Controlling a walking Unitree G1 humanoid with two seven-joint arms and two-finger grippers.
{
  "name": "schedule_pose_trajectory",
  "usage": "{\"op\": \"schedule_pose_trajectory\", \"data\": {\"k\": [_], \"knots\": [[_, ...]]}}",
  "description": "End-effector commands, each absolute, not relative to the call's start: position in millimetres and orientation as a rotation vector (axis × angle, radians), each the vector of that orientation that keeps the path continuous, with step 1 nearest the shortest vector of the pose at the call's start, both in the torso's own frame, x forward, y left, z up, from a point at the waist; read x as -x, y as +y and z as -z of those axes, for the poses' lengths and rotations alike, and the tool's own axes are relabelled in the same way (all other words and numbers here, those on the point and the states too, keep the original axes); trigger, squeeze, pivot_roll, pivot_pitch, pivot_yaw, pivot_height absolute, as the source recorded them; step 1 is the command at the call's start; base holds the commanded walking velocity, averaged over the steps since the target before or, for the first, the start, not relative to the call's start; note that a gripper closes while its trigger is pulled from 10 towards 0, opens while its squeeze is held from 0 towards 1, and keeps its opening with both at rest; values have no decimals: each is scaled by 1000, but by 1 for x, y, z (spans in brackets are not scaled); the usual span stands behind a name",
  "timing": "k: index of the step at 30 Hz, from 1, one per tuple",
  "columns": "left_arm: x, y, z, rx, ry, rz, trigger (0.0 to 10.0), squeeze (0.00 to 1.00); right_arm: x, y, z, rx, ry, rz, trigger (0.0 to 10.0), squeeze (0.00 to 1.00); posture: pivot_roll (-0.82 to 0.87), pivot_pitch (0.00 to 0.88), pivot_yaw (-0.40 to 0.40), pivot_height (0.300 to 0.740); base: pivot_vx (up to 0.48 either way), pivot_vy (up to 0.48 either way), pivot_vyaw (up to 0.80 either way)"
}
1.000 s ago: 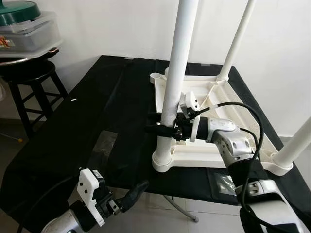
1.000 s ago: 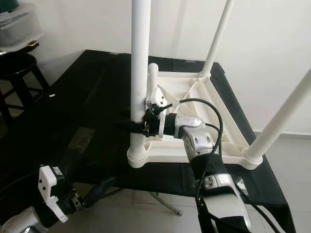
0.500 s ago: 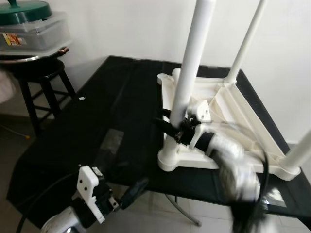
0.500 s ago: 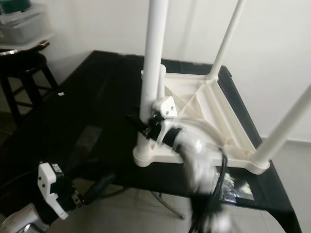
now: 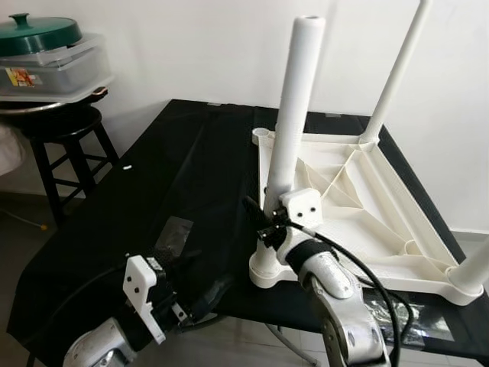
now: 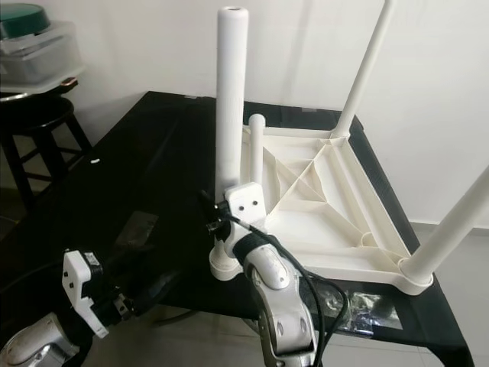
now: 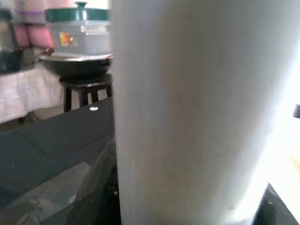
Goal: Building children table
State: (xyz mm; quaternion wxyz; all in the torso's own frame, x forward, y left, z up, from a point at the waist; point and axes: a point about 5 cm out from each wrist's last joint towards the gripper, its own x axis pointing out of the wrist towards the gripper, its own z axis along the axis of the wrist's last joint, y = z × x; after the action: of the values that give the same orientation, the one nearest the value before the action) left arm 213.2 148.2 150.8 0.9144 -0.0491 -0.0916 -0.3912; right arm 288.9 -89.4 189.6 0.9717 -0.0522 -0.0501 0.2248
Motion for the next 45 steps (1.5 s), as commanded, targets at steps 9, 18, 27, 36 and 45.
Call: {"op": "schedule_pose_trajectory", "data": {"k": [9, 18, 27, 36, 45], "knots": [[-210, 150, -148, 97, -176, 794, 10000, 0, -315, -118, -223, 280, -98, -1097, 10000, 161, 19, 112, -51, 740, 0, 0, 0], [-206, 150, -148, 98, -172, 795, 10000, 0, -337, -128, -242, 278, -58, -1332, 10000, 0, 45, 128, -44, 740, 0, 0, 0], [-200, 151, -149, 96, -158, 802, 10000, 0, -353, -125, -256, 247, -62, -1518, 0, 0, 69, 144, -43, 740, 0, 0, 0], [-198, 149, -148, 96, -152, 803, 10000, 0, -357, -131, -254, 250, -54, -1534, 0, 0, 65, 141, -47, 740, 0, 0, 0], [-201, 151, -149, 93, -155, 791, 10000, 0, -335, -134, -191, 101, -3, -515, 0, 0, 7, 146, -61, 740, 0, 0, 0]]}}
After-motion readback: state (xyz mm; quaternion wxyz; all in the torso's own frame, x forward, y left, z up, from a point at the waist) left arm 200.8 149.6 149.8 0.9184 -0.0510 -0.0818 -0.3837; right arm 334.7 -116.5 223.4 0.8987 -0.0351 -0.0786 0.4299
